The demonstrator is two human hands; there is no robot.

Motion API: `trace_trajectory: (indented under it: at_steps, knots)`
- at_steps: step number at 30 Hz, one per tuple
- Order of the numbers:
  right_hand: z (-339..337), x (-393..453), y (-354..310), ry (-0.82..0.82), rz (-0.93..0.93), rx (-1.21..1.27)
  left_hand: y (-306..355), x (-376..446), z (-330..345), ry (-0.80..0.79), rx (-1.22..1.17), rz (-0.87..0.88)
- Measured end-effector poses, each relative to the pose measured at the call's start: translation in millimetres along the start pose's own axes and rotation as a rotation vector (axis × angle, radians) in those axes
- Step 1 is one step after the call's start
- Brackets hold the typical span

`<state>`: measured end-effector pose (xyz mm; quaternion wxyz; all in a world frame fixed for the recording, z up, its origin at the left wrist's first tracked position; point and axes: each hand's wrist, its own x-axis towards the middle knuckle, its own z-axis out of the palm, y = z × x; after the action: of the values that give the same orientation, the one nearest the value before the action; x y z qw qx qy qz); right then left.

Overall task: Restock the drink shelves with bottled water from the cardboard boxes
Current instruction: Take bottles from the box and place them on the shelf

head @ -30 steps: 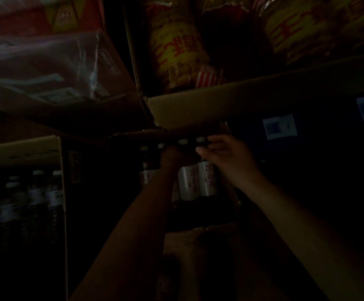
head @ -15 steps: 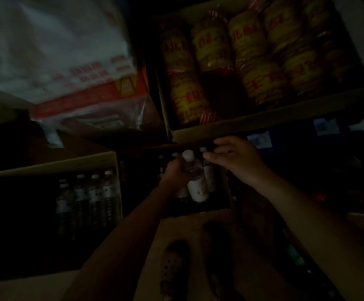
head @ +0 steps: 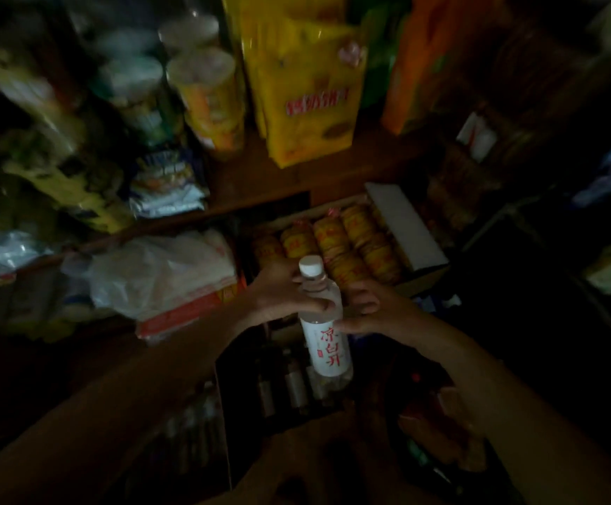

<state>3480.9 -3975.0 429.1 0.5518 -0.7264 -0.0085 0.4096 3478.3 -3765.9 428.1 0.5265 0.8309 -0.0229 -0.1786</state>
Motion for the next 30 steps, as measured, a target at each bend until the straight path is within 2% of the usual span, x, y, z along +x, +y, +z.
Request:
trace_trajectory:
  at_steps: [2,8,13,18,22,25,30]
  knots:
    - [-9.7,-31.5,-28.5,-0.039,-0.049,0.024,61.2,-3.0,-18.8,-0.042,0.017,0.103]
    - [-37.0,-124.6,-90.6,0.044,-0.162,-0.025,229.9,-21.1,-48.2,-0.113,0.004,0.291]
    - [-65.6,-208.9,-125.6,0.266,-0.278,0.017,337.7,-38.4,-33.4,-0.166,-0.015,0.433]
    - [-111.1,-311.3,-125.3,0.525,-0.379,0.064,438.5,-57.7,32.4,-0.244,-0.039,0.527]
    - [-148.6,-398.7,-105.8,0.736,-0.418,0.100,498.9,-64.6,116.6,-0.271,-0.119,0.488]
    - [-178.2,-455.2,-77.3,0.891,-0.399,0.160,535.7,-69.4,184.6,-0.361,-0.149,0.513]
    - [-222.9,-543.4,-21.2,1.072,-0.369,0.249,591.6,-83.9,290.6,-0.575,-0.023,0.615]
